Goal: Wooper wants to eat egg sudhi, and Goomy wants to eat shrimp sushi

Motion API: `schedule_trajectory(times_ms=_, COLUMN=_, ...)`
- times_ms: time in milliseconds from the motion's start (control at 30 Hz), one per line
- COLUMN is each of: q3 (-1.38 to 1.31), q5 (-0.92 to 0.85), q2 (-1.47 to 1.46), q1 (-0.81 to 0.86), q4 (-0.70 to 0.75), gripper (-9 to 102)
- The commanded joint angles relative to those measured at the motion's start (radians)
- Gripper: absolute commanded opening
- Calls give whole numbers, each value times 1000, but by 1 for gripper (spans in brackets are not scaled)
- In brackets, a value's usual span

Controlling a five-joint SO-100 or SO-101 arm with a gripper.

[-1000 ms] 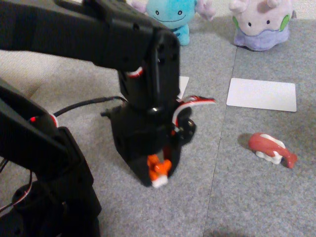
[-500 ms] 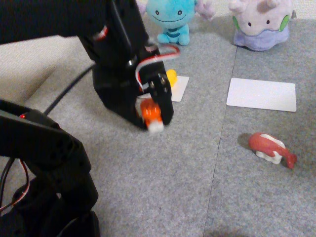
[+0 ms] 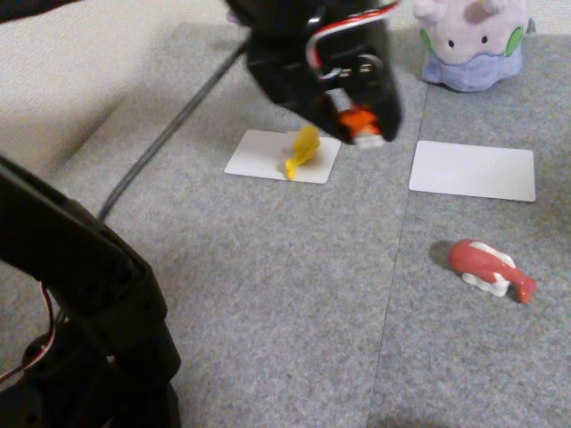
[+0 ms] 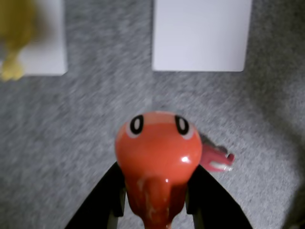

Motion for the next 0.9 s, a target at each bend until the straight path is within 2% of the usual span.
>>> schedule_trajectory(times_ms=0, q3=-137, q5=9, q2=-112, q1=29, q4=-28, gripper=6)
schedule_trajectory(times_ms=467, q3=-669, q5=48, q2=-623, q1=91, q4=-5, gripper=6)
schedule_trajectory(times_ms=867, q3=-908, q5=28, q2=-881, q1=61, q4=-26, gripper=6)
